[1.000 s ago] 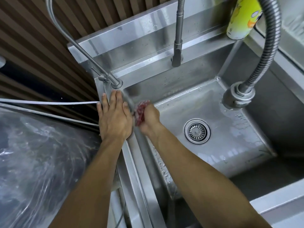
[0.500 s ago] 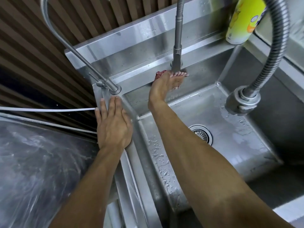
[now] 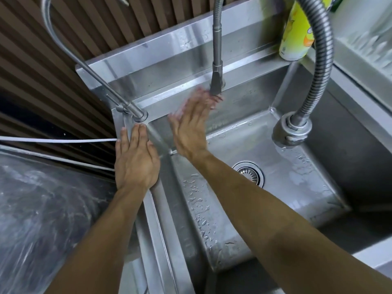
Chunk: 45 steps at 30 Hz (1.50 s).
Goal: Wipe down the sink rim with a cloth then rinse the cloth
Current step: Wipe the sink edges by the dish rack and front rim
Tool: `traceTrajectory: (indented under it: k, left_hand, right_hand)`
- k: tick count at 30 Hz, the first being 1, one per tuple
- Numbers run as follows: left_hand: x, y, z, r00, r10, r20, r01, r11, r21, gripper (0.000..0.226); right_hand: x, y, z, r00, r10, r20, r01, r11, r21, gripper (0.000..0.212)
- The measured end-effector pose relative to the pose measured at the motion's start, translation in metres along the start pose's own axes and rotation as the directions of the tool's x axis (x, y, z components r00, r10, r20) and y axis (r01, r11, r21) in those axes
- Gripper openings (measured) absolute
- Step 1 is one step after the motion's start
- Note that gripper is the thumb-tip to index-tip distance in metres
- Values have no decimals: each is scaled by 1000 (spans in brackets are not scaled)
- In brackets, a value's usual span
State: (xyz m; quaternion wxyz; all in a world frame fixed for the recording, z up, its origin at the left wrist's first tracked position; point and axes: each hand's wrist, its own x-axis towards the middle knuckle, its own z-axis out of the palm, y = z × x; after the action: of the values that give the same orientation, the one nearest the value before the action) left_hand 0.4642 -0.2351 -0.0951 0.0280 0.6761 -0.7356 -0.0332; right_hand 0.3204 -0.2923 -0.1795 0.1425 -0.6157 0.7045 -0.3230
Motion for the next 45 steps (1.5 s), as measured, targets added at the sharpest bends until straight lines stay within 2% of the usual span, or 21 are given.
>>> traceTrajectory:
  k: [1,3,5,6,8,10,12,15,18,19,20,22,24,26,29,30,34,36,39,42,45]
  left_hand:
    - [0,-1,1,1000,2,-2,-2,1000,-1,57]
    - [-1,-2,0,1000,6,-3,-6,1000,-3,59]
    - [0,-3,1,1000,16,-10,-16,1000,-1,65]
    - [1,-3,2,1000,17,-11,-17,1000,-2,67]
    - [2,-4,4,1000,19,-18,-19,1000,-7,68]
    - [2,-5,4,1000,18,-25,-18,1000,-8,67]
    - [1,-4,5,999,18,-27,-18,1000,-2,67]
    - [1,-2,3,1000,2,-17,-2,1000,3,68]
    - [2,0,1,1000,6,-5,-6,1000,8,68]
    - [2,0,1,1000,6,-2,-6,1000,6,68]
    - [2,-1,1,1000,4,3,-4,1000,4,68]
    - [1,-2,0,1000,8,1,-8,1000,-1,68]
    - [0,-2,0,1000,14,-5,-14,1000,-6,68]
    - [0,-3,0,1000,15,-8,-15,1000,-5,67]
    - [4,-5,3,1000,18,-11,-18,1000,3,62]
    - [4,-5,4,1000,10,-7,-10,1000,1,59]
    - [2,1,0,1000,-5,9,5,1000,6,57]
    - [2,1,-3,1000,-2,17,2,1000,6,57]
    - [3,-1,-3,1000,0,27,-1,1000,10,58]
    - [5,-3,2,1000,9,24,-10,1000,20,58]
    - [-3,-4,4,1000,25,11,-25,1000,12,59]
  right_hand:
    - [-9,9,10,969,-234,79,244,957,-154,77]
    - [-16,30,23,798,-556,234,603,736,-308,62]
    - [2,53,11,667,-663,341,740,534,-409,59]
    - [13,69,3,653,-664,363,750,501,-432,61]
    - [25,107,-17,775,-589,230,622,644,-447,60]
    - [27,143,-45,953,-304,-9,281,889,-362,58]
    - [38,158,-68,974,44,-222,-66,994,-91,65]
    - [68,120,-90,836,460,-300,-310,846,433,68]
    - [59,34,-82,709,690,-144,-386,551,740,63]
    - [47,7,-71,729,679,-87,-373,501,781,68]
    - [35,-15,-55,794,605,-56,-347,526,776,77]
    - [9,-33,-28,919,395,-7,-285,674,682,89]
    - [8,-12,-28,939,342,40,-287,713,640,87]
    - [27,19,-59,892,452,-10,-304,617,726,84]
    - [67,77,-109,680,733,-21,-339,341,877,82]
    - [75,92,-122,647,762,10,-345,281,895,87]
    - [92,135,-108,658,748,80,-298,161,941,115]
    - [99,147,-59,669,708,225,-355,39,934,116]
    - [58,68,-27,680,602,418,-519,-7,855,82]
    - [-4,-4,-58,708,439,553,-614,-4,789,40]
    - [-35,14,-87,656,364,661,-705,-17,709,38]
